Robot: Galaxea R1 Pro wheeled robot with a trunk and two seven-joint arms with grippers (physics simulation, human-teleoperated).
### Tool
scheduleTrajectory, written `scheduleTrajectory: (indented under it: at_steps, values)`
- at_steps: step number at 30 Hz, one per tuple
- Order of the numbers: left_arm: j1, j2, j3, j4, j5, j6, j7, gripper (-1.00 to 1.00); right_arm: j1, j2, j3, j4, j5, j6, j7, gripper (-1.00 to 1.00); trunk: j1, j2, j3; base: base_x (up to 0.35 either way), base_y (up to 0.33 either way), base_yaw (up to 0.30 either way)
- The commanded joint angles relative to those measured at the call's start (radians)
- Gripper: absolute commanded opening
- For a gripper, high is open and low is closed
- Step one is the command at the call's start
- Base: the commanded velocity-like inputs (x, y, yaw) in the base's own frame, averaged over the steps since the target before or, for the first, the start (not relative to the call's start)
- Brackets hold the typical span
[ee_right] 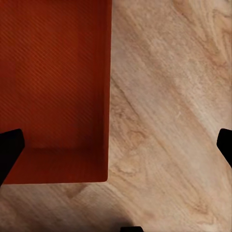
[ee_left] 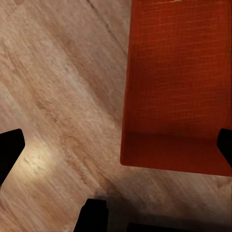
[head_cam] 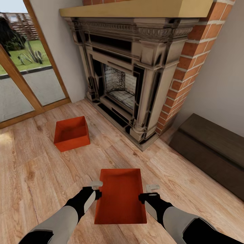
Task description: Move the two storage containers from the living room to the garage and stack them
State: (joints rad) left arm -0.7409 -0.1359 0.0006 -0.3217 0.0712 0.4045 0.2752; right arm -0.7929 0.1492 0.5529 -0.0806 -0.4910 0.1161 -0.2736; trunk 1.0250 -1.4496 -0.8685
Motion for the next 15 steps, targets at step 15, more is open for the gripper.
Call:
scheduleTrajectory:
  at_steps: [15]
  values:
    - [0.000,-0.003,-0.003,-0.011,0.001,0.005,0.006,1.00,0.000,-0.005,0.009,-0.002,-0.007,0.013,-0.006,1.00,0.000,0.000,-0.001,0.000,0.000,0.000]
